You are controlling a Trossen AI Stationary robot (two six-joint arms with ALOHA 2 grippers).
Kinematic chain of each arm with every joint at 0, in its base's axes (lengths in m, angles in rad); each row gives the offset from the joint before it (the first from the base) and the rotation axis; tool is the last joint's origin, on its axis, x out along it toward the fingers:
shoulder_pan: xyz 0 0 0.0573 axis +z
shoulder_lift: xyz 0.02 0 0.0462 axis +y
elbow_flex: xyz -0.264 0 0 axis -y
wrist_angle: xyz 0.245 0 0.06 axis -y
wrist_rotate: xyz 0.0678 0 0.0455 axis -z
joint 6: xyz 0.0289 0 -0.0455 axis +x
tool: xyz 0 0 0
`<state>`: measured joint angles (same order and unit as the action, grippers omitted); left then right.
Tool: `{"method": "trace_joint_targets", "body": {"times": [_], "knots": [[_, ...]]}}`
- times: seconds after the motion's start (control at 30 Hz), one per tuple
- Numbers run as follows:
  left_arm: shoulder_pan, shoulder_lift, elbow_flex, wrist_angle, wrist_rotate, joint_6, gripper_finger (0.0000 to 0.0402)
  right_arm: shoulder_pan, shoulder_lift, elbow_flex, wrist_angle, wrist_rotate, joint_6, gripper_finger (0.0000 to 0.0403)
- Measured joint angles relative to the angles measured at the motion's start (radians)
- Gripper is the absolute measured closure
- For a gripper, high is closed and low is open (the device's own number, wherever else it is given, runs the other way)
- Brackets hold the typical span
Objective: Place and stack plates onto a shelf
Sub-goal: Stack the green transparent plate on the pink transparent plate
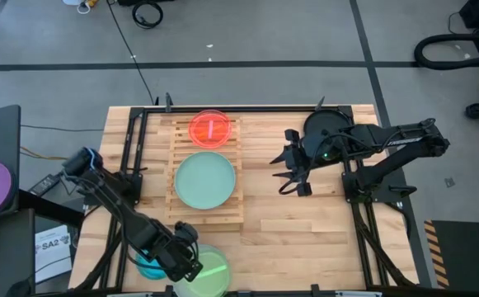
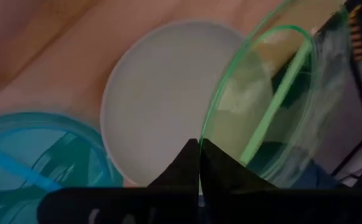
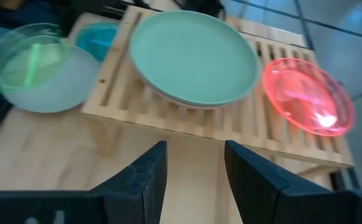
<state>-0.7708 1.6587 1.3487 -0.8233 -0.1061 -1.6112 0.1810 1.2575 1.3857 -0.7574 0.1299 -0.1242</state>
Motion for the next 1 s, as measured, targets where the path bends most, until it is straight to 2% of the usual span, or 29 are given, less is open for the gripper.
{"method": "trace_joint_targets", "body": {"times": [0.17,0.33,0.73,1.0], "knots": [[0.001,-0.028,0.000,0.040,-0.058,0.001,0.0395,0.000,0.000,0.000,0.000,-0.101,0.001,0.0237],[0.007,-0.040,0.000,0.090,-0.114,0.013,0.0395,0.000,0.000,0.000,0.000,-0.151,0.002,0.0237],[0.072,-0.040,0.000,0.209,-0.210,0.154,0.0395,0.000,0.000,0.000,0.017,-0.153,0.103,0.0237],[0.152,-0.040,0.000,0.268,-0.276,0.303,0.0395,0.000,0.000,0.000,0.016,-0.152,0.300,0.0237]]}}
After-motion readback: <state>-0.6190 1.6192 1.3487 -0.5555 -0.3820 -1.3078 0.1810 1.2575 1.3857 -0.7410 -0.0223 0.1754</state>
